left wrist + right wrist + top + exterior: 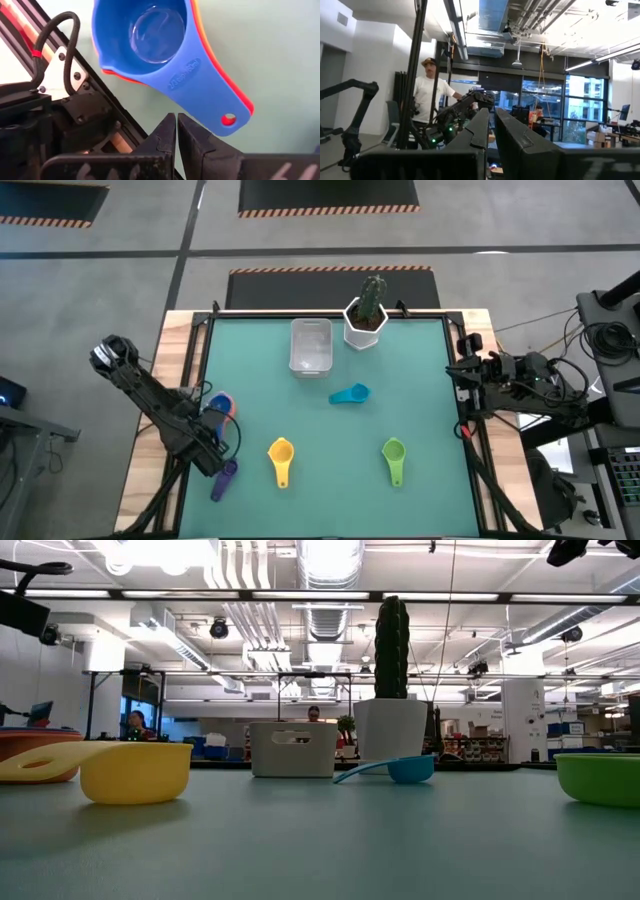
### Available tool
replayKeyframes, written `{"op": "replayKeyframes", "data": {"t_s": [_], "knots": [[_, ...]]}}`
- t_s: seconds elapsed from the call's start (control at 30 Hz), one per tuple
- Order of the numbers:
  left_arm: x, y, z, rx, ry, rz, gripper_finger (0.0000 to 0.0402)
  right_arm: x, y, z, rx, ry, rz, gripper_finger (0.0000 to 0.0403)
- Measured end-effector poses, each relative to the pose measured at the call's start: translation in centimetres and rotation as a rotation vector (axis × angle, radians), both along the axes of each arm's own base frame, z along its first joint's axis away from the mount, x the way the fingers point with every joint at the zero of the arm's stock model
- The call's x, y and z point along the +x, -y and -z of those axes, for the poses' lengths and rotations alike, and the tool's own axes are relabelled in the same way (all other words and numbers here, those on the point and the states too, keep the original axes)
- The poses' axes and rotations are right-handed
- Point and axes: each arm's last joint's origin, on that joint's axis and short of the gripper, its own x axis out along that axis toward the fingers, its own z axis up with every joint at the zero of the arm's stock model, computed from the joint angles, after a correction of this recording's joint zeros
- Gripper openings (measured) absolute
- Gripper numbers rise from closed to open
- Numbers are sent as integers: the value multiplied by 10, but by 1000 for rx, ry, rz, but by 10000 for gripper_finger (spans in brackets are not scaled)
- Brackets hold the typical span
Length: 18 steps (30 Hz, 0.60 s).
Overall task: Nest measuring cups in basket
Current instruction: Stack the blue measuring cup on top of the red measuring cup
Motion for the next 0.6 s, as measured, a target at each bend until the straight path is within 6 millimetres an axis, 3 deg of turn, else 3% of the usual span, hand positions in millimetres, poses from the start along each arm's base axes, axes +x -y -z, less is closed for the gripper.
{"op": "replayKeyframes", "data": {"t_s": [0.6], "knots": [[2,2,6,-16,19,-5,0,-1,0,-3,42,32,-20,18]]}}
